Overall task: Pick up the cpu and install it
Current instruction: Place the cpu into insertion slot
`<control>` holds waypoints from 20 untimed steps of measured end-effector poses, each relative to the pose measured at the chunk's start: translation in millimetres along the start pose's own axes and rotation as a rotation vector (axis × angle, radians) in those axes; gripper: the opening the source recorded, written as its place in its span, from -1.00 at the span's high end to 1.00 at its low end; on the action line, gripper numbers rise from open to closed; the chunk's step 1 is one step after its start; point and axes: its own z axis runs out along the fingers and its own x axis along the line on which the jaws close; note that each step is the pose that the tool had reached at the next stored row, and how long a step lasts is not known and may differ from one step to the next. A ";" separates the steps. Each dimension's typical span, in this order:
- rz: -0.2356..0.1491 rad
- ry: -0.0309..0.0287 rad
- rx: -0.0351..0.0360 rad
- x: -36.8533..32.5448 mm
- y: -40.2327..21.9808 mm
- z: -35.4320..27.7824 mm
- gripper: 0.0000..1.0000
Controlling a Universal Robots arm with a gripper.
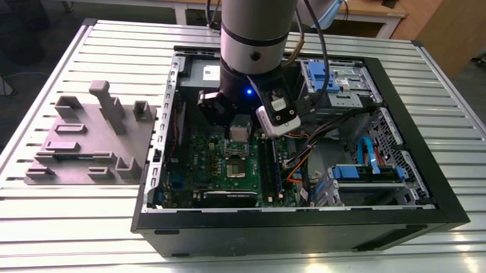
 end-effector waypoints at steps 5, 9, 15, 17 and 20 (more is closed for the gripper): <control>0.000 -0.0001 -0.0001 0.0 -0.1 1.5 0.06; 0.000 -0.0001 -0.0001 0.0 -0.1 1.5 0.06; 0.000 -0.0001 -0.0002 0.0 -0.8 2.7 0.06; 0.000 -0.0001 -0.0002 -0.1 -2.7 3.4 0.06; 0.000 -0.0002 -0.0004 -0.1 -3.9 5.5 0.06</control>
